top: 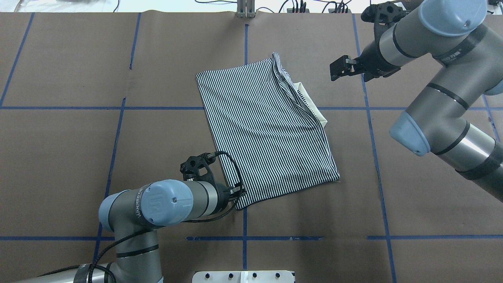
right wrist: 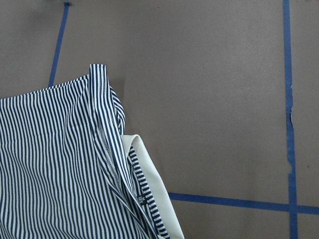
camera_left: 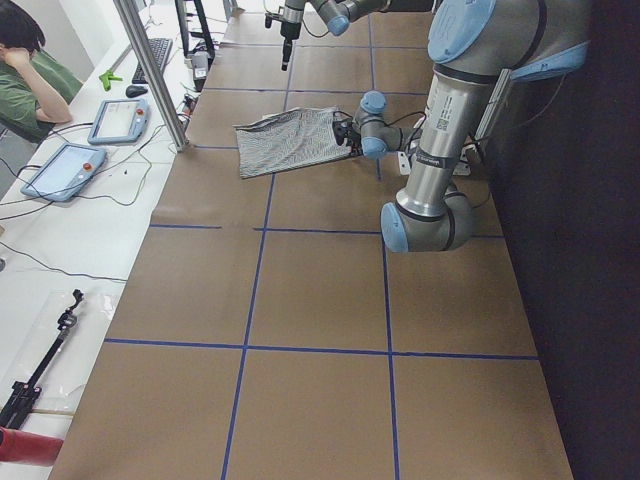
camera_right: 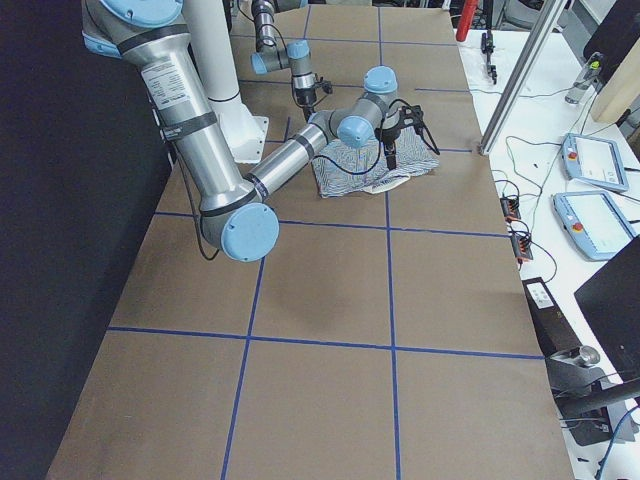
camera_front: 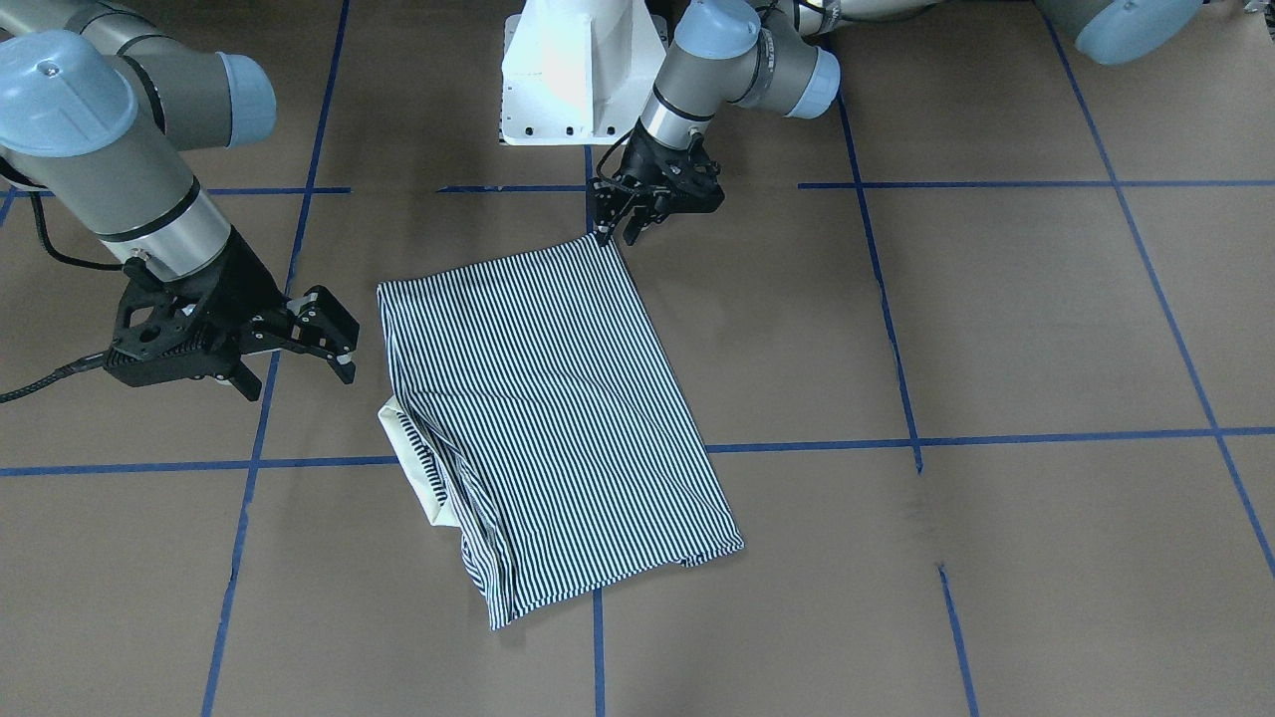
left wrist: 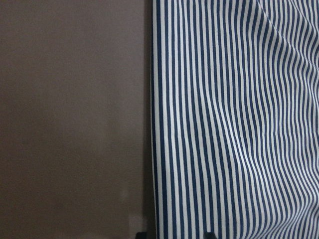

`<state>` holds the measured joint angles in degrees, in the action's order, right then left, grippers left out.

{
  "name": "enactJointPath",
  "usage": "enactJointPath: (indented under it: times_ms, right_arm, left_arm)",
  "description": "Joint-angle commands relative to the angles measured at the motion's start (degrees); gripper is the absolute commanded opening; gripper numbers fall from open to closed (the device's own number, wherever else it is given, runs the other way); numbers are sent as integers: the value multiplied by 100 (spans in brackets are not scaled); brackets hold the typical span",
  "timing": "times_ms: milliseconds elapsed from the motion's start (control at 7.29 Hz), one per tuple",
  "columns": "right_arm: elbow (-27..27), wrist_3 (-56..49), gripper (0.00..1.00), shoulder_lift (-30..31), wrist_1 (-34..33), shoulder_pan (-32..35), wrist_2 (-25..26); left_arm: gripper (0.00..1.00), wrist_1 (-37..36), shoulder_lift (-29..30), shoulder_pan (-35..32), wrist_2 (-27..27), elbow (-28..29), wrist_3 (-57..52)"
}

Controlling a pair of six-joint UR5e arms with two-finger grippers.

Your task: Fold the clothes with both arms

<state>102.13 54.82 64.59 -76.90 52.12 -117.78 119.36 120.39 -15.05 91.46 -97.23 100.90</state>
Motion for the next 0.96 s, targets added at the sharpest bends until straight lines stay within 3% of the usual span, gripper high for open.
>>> enactJointPath:
  times_ms: [0, 824]
  right_arm:
    - [9, 20, 100, 9, 0, 0, 10]
    - [0, 28, 100, 9, 0, -9, 19]
  left_arm:
    - [48, 0, 90, 2, -5, 91, -18]
    - [48, 8, 90, 2, 4, 170, -80]
